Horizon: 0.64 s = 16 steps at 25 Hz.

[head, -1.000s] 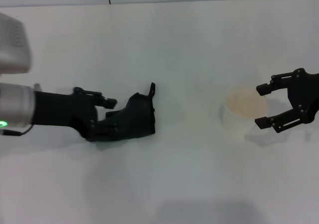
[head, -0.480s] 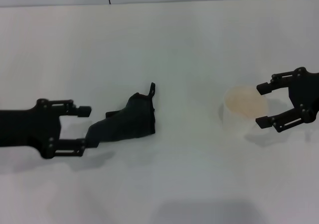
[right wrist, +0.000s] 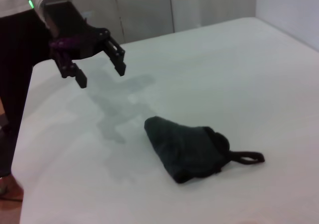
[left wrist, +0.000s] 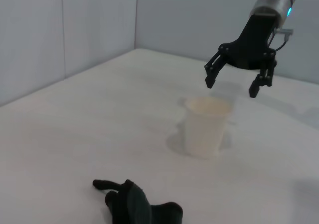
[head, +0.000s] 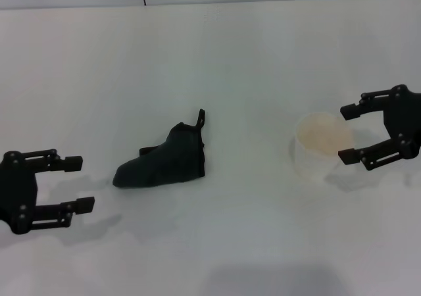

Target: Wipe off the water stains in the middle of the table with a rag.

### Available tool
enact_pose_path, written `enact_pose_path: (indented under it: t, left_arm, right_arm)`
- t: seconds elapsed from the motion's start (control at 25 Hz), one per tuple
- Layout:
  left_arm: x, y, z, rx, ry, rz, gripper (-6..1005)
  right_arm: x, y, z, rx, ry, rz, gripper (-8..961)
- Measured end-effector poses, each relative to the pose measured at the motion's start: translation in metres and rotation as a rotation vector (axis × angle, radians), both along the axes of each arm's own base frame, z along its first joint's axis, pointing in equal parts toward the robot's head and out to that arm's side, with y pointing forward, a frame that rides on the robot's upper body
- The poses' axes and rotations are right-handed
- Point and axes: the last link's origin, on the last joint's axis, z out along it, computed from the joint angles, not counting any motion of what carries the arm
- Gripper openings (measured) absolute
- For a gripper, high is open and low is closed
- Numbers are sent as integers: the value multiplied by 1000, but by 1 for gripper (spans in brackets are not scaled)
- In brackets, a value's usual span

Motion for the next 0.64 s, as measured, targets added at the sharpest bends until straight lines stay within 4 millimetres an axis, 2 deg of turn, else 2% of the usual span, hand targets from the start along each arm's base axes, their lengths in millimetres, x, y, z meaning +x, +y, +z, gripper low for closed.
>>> enact_pose_path:
  t: [0.24,0.64]
  left_arm:
    - [-6,-3,3,2,-11,13,724]
    - [-6,0,3,8,1,2,722]
  right_arm:
    - [2,-1,3,17,8,-4,869]
    - [2,0,3,25,7,-5,869]
